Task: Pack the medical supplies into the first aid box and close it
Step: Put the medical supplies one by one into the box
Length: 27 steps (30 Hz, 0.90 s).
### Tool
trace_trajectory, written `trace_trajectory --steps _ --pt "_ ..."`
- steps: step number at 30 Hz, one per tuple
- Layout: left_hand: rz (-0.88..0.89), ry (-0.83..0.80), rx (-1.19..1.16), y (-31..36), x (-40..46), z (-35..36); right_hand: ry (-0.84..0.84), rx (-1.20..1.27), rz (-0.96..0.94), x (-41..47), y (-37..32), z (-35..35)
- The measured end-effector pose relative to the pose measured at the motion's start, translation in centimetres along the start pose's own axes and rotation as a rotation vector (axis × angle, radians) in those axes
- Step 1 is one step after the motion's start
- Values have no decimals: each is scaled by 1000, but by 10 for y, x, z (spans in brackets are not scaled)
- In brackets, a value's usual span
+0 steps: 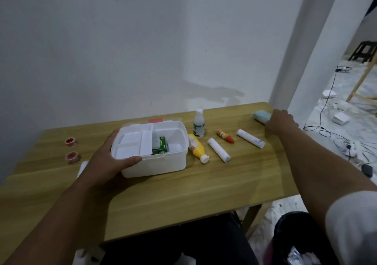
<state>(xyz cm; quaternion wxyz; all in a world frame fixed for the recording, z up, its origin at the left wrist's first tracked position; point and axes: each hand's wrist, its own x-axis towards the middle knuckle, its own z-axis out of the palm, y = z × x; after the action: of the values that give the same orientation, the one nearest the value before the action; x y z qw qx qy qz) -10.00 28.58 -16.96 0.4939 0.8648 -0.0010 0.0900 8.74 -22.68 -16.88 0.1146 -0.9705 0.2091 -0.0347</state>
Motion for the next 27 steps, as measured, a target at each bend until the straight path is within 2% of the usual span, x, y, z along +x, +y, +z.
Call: trace_trajectory --steps 2,8,15,20,22,25,27 --pt "3 1 25 0 2 -1 10 -33 16 3 5 10" --pt "-7 14 48 -4 4 0 182 -11 -43 4 6 19" --pt "10 -25 -7 4 -3 -1 256 304 -278 -33 -50 -42" --pt "-16 -38 -51 11 -8 -2 132 450 -557 -89 -120 -104" --pt "-25 -33 -58 12 -10 -2 16 457 -665 -116 -143 -119" --pt "-22 -33 -49 11 -9 -4 -229 261 -821 -155 -171 -123" --pt "-17 -36 -49 7 -7 -5 -279 85 -897 -173 -187 -113"
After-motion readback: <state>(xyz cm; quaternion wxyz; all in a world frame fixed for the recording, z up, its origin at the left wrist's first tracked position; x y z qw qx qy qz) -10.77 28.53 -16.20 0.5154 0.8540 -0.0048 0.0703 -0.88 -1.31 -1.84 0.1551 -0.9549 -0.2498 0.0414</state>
